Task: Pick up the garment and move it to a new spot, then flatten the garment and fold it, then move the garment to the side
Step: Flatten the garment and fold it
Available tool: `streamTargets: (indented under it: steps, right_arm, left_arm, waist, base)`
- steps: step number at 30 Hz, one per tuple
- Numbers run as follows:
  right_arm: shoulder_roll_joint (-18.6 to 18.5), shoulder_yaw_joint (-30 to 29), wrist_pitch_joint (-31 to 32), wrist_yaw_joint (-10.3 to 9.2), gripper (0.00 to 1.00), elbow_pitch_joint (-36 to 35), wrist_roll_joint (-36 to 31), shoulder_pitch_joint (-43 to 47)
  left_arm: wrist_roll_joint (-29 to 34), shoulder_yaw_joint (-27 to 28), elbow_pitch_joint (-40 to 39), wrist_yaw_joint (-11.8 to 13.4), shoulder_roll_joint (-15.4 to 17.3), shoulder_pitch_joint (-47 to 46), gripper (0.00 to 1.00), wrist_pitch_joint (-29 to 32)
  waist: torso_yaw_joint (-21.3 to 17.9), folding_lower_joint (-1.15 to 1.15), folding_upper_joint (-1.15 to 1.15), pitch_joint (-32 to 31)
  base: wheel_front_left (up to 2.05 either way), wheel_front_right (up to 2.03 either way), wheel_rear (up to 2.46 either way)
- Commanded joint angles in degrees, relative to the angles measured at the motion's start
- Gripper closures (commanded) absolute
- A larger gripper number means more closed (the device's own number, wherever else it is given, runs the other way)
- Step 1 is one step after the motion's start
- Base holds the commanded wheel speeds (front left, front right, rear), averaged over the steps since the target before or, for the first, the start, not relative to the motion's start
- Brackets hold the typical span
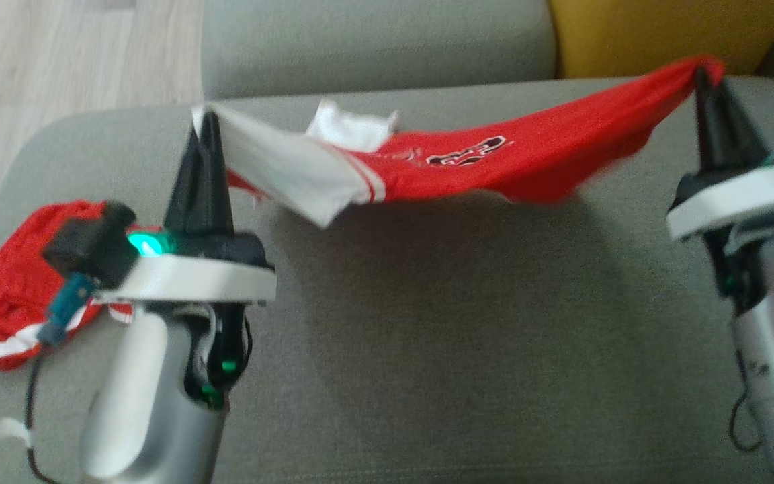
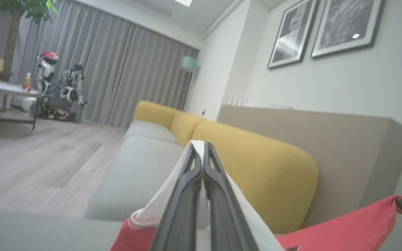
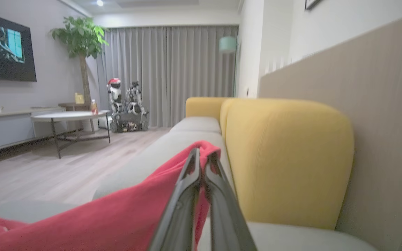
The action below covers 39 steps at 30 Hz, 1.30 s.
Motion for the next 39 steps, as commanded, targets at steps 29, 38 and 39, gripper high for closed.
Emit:
streamTargets:
  steps: [29,38,39]
  right_arm:
    - [-3.7,-6.2,22.9,-0.04,1.00,-14.0,-4.2,-29.3]
    - [-6.0,-5.0,5.7,-0.04,1.00,9.4,-3.2,-52.9]
    - [-5.9,-4.8,3.5,-0.04,1.00,11.4,-2.9,-53.6]
  left_arm:
    - [-6.6,7.7,1.5,3.2,3.8,-46.7,1.00,20.3]
    - [-4.1,9.1,22.8,1.2,3.6,-68.6,1.00,6.0]
    - [-4.2,9.2,24.5,0.9,3.5,-69.5,1.00,4.7]
  waist:
    - [-2.5,0.00,0.00,19.1]
    - [0.9,0.00,0.00,27.8]
    - [1.3,0.00,0.00,28.1]
  base:
    - [0.00,0.00,0.00]
    - [0.00,0.00,0.00]
    - [0.00,0.00,0.00]
